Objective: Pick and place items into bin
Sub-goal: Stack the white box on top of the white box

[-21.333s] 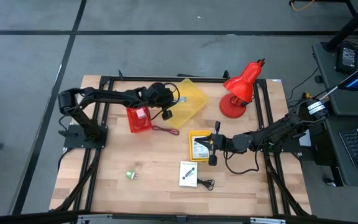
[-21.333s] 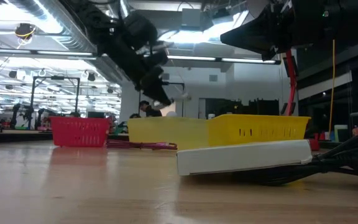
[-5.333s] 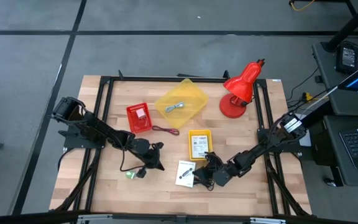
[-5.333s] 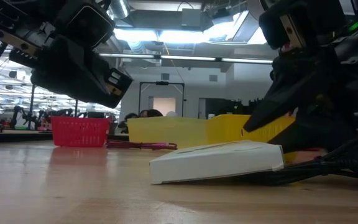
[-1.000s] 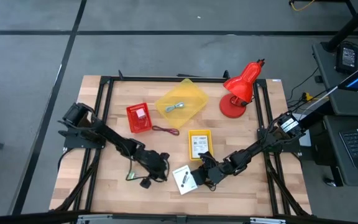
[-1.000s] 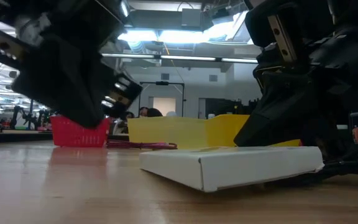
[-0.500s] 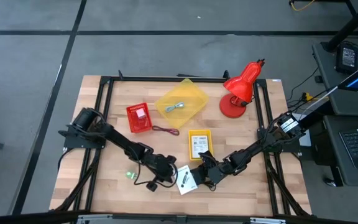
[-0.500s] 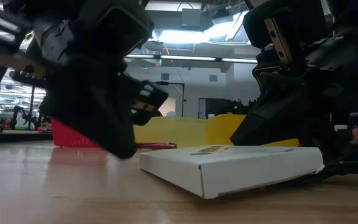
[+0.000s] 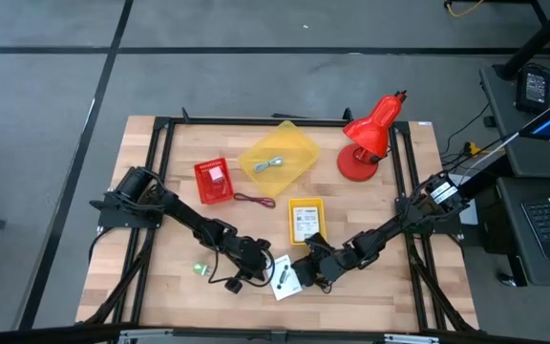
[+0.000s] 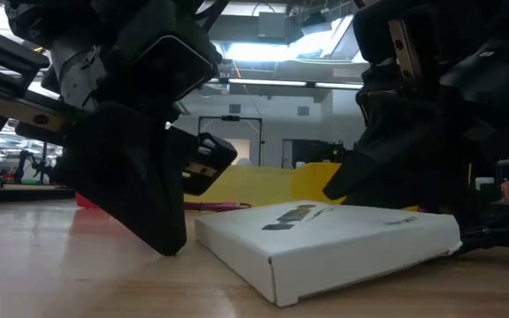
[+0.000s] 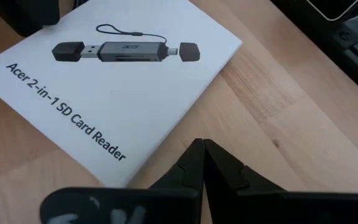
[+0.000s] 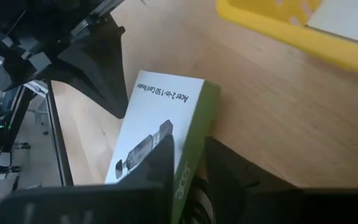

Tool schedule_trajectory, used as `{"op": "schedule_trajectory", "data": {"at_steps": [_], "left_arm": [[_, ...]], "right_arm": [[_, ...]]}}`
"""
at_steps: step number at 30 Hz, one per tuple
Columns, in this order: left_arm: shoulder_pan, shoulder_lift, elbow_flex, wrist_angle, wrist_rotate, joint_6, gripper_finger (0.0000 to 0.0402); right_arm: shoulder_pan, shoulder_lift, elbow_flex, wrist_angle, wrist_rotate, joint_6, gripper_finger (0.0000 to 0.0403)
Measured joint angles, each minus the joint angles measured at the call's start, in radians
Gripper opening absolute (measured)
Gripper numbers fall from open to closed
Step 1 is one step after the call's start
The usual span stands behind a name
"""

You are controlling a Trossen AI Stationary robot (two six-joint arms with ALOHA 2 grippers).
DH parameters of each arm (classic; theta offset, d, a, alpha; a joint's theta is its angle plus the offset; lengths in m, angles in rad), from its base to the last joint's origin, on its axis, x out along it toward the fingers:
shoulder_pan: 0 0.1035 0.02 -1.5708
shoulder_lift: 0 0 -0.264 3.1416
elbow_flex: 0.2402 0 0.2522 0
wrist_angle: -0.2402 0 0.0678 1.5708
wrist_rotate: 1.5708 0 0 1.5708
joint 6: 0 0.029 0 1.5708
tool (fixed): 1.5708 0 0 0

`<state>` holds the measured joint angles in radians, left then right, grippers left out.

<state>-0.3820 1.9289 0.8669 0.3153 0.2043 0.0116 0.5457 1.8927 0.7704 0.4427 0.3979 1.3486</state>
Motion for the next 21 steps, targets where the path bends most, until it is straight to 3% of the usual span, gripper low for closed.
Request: {"op": "schedule_trajectory", "data": {"at_steps": [10,21], "left_arm": [[0.018,0.000,0.000,0.007,0.000,0.002,0.0002],[0.050,0.000,0.000,0.010,0.002,0.002,0.0002]], "right_arm": [[-0.001,0.000,0.000,0.006,-0.030,0.001,0.0155],[-0.028,0.009,0.002,0.035,-0.105,0.008,0.0168]]}}
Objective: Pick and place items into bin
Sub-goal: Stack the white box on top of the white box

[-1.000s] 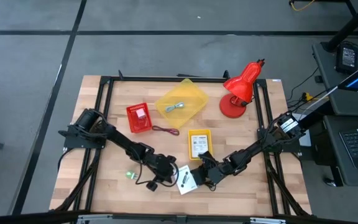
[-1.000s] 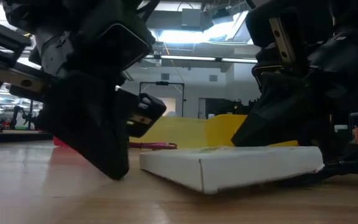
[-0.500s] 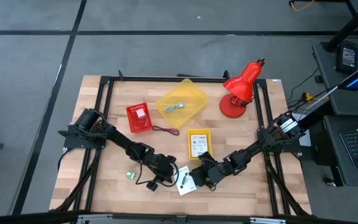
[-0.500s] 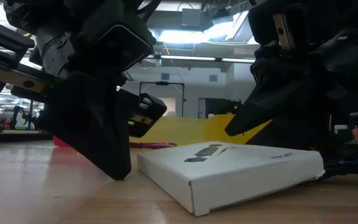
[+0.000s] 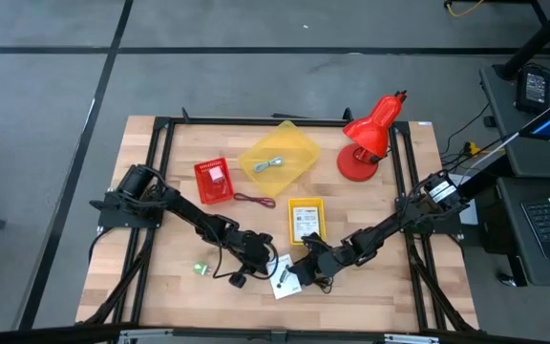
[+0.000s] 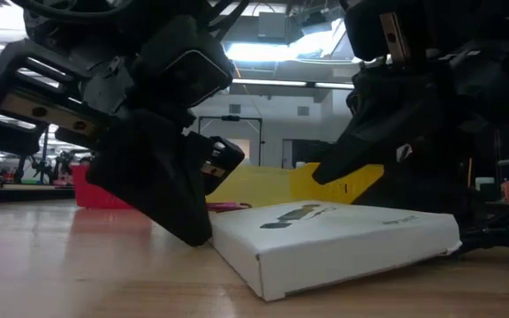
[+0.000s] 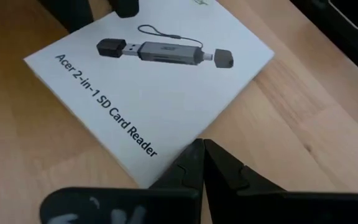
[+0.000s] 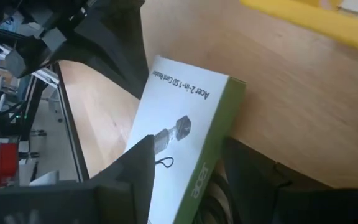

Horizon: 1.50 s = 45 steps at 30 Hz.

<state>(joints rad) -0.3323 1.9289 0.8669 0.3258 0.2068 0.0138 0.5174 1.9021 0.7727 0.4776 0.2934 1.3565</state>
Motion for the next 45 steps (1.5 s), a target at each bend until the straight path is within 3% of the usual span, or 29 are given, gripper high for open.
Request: {"op": "schedule_trajectory", "data": {"at_steps": [36,45], "left_arm": [[0.014,0.000,0.000,0.013,-0.007,0.026,0.0002],[0.018,0.000,0.000,0.002,-0.009,0.033,0.0002]], "right_arm": [[-0.053,0.007,0.003,-0.098,-0.131,0.037,0.0168],[-0.058,0.007,-0.005,-0.012,-0.153,0.025,0.0167]]}}
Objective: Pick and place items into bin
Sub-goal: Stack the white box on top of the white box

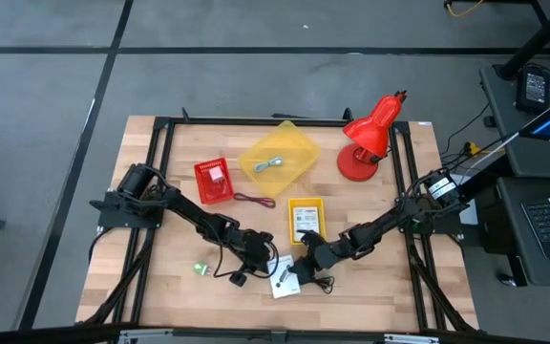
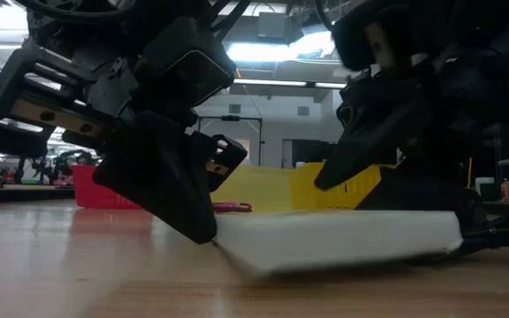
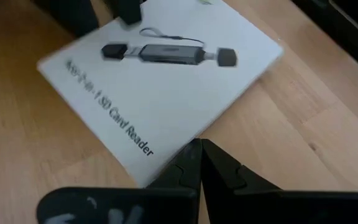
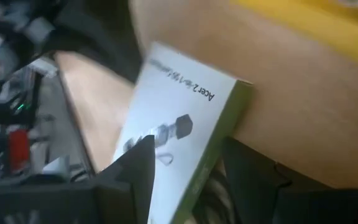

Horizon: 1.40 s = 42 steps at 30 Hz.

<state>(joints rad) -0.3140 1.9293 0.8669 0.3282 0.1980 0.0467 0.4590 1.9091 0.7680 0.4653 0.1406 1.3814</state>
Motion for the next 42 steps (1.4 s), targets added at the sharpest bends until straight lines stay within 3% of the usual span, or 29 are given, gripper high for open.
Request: {"op": "schedule_trajectory", "data": {"at_steps": [13,23,42], "left_arm": [[0.018,0.000,-0.002,-0.007,0.039,0.006,0.0002],[0.018,0.000,-0.002,-0.003,0.046,0.009,0.0002],[0.018,0.002,-0.002,0.010,0.075,0.065,0.0002]], "right_arm": [[-0.004,0.010,0.056,0.011,-0.008,-0.115,0.0161],[-0.011,0.015,0.071,0.028,0.061,-0.219,0.0161],[0.030,0.008,0.072,0.070,-0.008,-0.260,0.0161]]}}
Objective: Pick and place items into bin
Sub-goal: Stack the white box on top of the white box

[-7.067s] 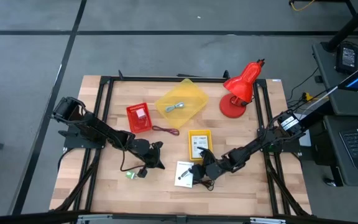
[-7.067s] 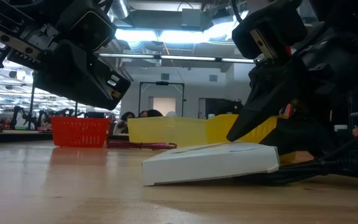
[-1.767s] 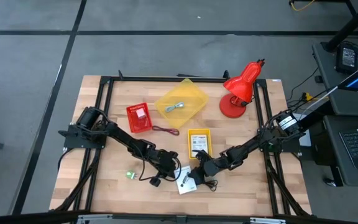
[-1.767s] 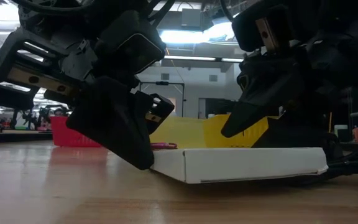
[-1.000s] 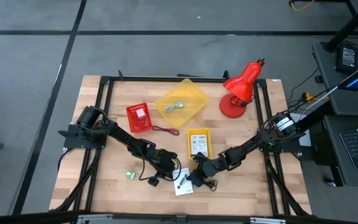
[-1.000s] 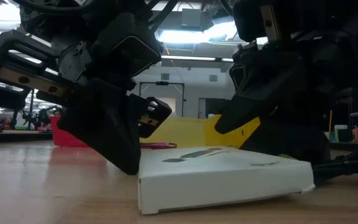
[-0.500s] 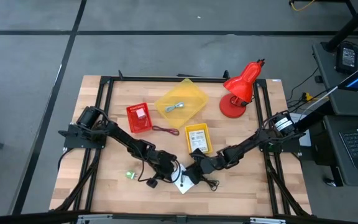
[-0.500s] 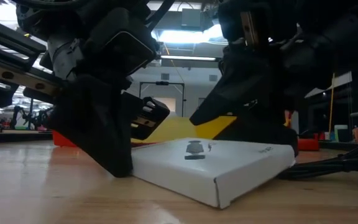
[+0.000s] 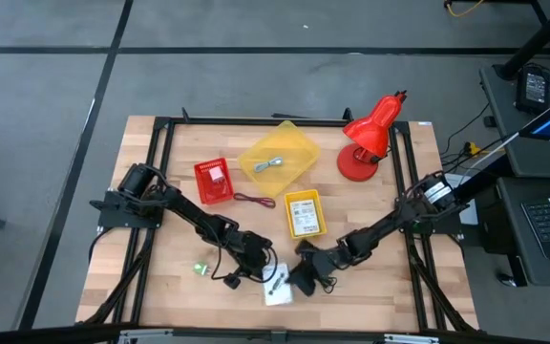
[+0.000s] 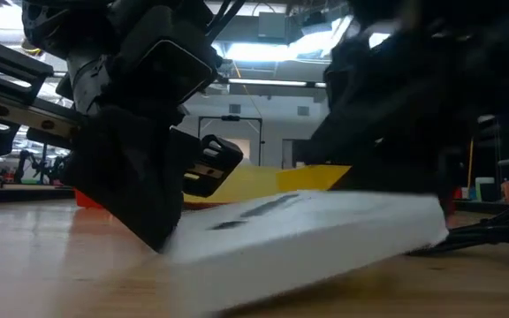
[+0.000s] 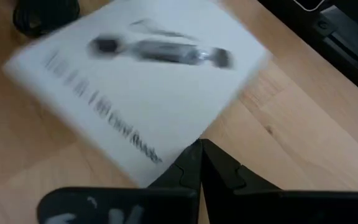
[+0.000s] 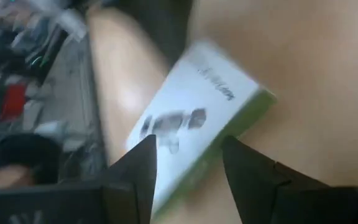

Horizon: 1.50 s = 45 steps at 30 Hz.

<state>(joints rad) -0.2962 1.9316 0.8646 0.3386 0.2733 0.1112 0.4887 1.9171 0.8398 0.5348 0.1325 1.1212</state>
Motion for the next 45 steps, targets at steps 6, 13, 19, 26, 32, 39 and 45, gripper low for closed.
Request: {"op": "schedule_trajectory", "data": {"at_steps": [6,13,19,26,32,39,45], "left_arm": [[0.023,-0.009,0.013,0.143,-0.240,0.023,0.0002],[0.065,-0.003,0.019,0.134,-0.183,0.004,0.0002],[0.053,-0.032,0.015,0.041,-0.133,0.008,0.0002],[-0.020,-0.155,0.015,-0.133,-0.140,0.051,0.0002],[-0.103,-0.260,0.015,-0.231,-0.142,0.067,0.0002],[-0.158,-0.359,-0.042,-0.237,-0.141,0.030,0.0001],[-0.185,-0.396,-0.063,-0.239,-0.144,-0.115,0.0001]], "right_arm": [[0.015,-0.013,0.027,0.350,0.037,-0.073,0.0160],[0.019,-0.020,0.060,0.246,0.049,-0.074,0.0160],[0.021,-0.023,0.058,0.181,0.049,-0.122,0.0160],[0.017,-0.017,0.053,0.158,0.061,-0.215,0.0161],[0.015,-0.015,0.053,0.150,0.063,-0.291,0.0155],[0.015,-0.015,0.129,0.054,0.063,-0.469,0.0076],[0.012,-0.015,0.268,-0.163,0.063,-0.739,0.0006]]}}
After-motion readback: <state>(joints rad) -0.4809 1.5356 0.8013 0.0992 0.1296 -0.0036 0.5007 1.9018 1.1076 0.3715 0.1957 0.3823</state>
